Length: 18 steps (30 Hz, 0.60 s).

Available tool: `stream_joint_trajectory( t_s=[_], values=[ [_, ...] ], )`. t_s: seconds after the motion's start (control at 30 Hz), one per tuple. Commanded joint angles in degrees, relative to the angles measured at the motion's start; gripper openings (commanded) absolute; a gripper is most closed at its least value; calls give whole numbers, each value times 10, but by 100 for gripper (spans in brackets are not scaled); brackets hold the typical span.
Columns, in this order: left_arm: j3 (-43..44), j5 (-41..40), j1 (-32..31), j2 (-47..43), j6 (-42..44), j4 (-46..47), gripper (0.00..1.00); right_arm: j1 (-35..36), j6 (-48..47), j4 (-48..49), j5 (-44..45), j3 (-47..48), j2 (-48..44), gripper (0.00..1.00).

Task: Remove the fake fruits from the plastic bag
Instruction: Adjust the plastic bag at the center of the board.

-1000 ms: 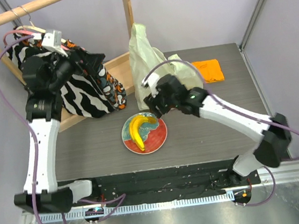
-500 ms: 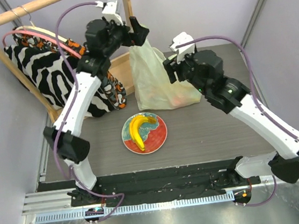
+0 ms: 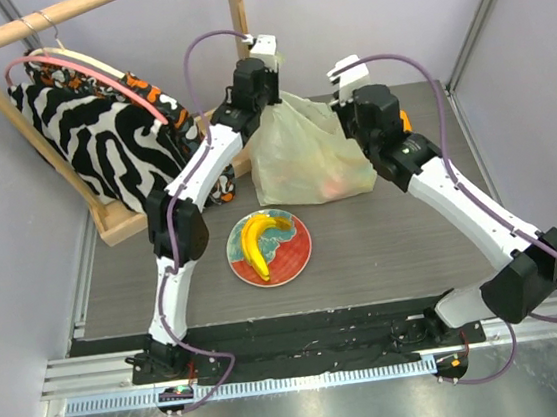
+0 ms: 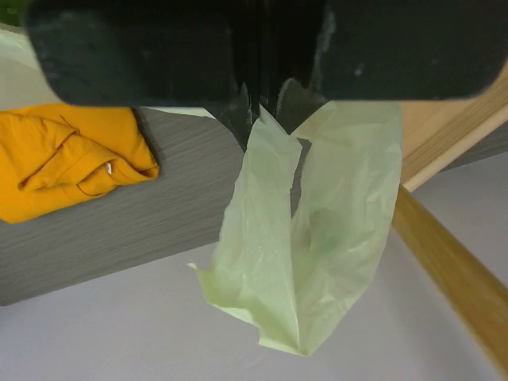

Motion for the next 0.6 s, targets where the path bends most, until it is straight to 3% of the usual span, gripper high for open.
stream_joint_trajectory(
  t_s=[0.0, 0.07, 0.2, 0.23, 0.33, 0.43, 0.57],
  values=[
    [38, -6, -11, -33, 38, 25, 0, -35, 44, 32, -12, 22, -11, 5],
    [17, 32, -11, -85, 8, -9, 0, -67, 57, 24, -17, 18, -18, 1],
    [-141, 123, -12, -243, -43, -70, 0, -116, 70, -18, -26, -28, -61, 1],
    [-224, 131, -12, -276, -58, -72, 0, -124, 71, -28, -27, -43, -91, 1],
    [-365, 183, -15, -400, -87, -76, 0, -133, 68, -72, -26, -100, -137, 1],
    [-450, 214, -39, -492, -60, -86, 0, -133, 80, -165, -68, -135, -179, 1],
    [-579, 246, -62, -532, -25, -119, 0, -133, 89, -275, -145, -178, -210, 1]
  ],
)
